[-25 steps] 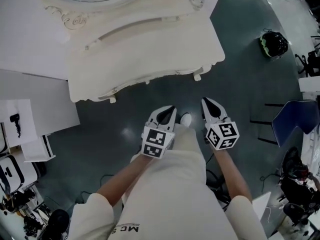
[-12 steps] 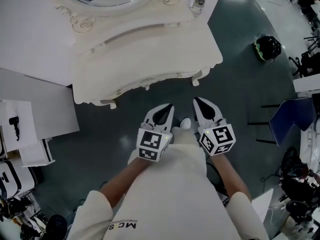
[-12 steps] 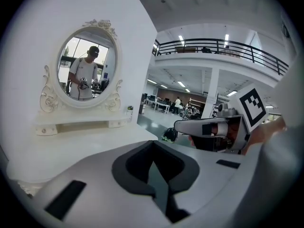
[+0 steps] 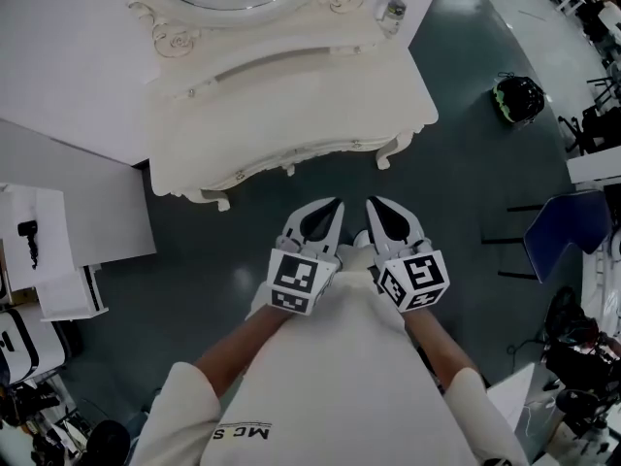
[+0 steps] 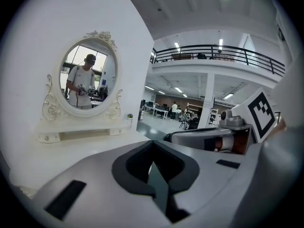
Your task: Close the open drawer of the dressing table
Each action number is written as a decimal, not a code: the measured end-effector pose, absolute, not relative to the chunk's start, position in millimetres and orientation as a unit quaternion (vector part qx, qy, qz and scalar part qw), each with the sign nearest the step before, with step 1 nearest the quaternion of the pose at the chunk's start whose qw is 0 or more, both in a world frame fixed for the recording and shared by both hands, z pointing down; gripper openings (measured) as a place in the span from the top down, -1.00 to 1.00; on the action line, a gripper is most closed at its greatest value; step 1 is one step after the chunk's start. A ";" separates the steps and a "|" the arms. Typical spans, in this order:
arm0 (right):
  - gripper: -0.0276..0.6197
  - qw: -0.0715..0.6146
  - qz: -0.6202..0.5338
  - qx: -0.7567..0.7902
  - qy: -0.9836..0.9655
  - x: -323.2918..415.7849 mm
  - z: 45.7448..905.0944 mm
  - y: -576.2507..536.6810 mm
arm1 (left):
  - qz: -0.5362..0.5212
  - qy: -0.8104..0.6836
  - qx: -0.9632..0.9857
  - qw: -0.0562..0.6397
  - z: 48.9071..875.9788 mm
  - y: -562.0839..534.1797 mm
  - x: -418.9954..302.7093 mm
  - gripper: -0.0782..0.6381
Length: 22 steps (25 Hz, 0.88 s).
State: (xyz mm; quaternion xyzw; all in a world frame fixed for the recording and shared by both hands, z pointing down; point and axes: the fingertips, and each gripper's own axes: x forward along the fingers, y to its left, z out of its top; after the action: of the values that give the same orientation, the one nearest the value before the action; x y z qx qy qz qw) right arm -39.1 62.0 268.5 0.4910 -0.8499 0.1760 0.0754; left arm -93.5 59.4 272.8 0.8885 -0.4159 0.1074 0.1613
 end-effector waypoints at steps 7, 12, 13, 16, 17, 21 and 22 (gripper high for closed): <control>0.91 0.059 0.183 0.496 -0.847 -53.6 275.8 71.5 | 0.122 -0.407 0.892 0.152 279.2 62.7 -103.3 0.76; 0.91 0.066 0.169 0.489 -0.853 -61.0 273.2 76.4 | 0.128 -0.400 0.895 0.150 281.0 67.8 -103.2 0.76; 0.91 0.067 0.167 0.490 -0.853 -62.0 273.7 76.6 | 0.128 -0.399 0.895 0.150 281.4 67.7 -103.8 0.76; 0.91 0.065 0.176 0.496 -0.848 -61.8 277.6 76.5 | 0.129 -0.398 0.896 0.149 283.5 67.7 -106.2 0.76; 0.91 0.066 0.179 0.499 -0.845 -60.9 278.9 76.8 | 0.129 -0.398 0.896 0.149 284.4 68.2 -106.6 0.76; 0.91 0.071 0.187 0.504 -0.840 -57.2 281.3 77.4 | 0.132 -0.395 0.897 0.150 285.7 69.5 -107.7 0.76; 0.91 0.069 0.189 0.505 -0.839 -56.2 281.3 77.4 | 0.132 -0.394 0.897 0.150 285.9 69.8 -107.6 0.76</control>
State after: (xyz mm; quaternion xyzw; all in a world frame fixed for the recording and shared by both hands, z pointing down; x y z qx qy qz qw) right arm -56.2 77.4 281.3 0.5052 -0.8393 0.1887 0.0690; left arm -107.6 69.8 285.9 0.8972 -0.3939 0.1322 0.1498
